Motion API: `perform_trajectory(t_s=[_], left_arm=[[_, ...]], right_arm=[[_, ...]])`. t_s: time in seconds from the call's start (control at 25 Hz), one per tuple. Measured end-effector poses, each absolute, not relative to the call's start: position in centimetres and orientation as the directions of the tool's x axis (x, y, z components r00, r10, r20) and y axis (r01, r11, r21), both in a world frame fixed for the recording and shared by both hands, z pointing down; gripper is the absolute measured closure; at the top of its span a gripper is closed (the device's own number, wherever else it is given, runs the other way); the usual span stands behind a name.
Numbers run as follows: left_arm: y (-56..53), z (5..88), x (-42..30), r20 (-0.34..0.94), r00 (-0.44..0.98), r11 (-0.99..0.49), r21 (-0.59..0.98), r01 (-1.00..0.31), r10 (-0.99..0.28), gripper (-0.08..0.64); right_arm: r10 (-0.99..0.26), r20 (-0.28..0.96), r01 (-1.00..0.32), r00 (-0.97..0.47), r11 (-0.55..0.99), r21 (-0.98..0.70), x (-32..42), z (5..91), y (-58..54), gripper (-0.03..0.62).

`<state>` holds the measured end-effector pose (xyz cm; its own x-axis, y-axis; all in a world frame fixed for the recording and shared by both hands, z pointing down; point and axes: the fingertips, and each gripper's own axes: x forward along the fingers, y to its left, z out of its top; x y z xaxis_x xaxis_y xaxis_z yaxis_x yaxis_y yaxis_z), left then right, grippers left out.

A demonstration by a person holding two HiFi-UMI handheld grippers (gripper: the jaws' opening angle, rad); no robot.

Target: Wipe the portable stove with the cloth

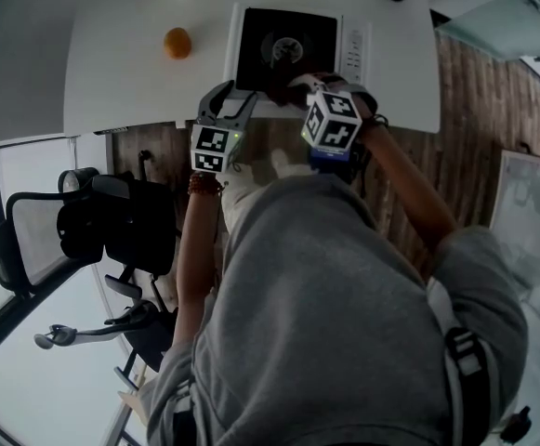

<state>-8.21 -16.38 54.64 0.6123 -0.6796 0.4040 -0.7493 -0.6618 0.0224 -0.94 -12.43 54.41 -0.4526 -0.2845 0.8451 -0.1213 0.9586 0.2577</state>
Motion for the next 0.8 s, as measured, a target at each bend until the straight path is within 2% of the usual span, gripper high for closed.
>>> perform_trajectory(t_s=[0.28,0.56,0.68,0.8], left_arm=[[-16.4,54.7,-8.4,0.387,0.615,-0.66,0.024,-0.751,-0.687,0.333],[-16.5,54.6,-8.5,0.384,0.623,-0.656,0.057,-0.753,-0.682,0.333],[-16.4,54.4,-9.1,0.381,0.612,-0.628,0.098,-0.772,-0.693,0.333],[-16.3,53.3,-9.5,0.352,0.59,-0.617,0.041,-0.786,-0.727,0.333]], right_arm=[[-0.225,0.849,-0.127,-0.478,0.974,0.187,-4.1,54.5,-13.3,0.505],[-0.182,0.867,-0.048,-0.464,0.982,0.18,-4.2,54.4,-13.3,0.503],[-0.167,0.837,-0.109,-0.522,0.986,0.129,-3.4,52.6,-13.1,0.503],[-0.232,0.743,-0.255,-0.628,0.963,0.085,-2.2,48.9,-14.0,0.503]])
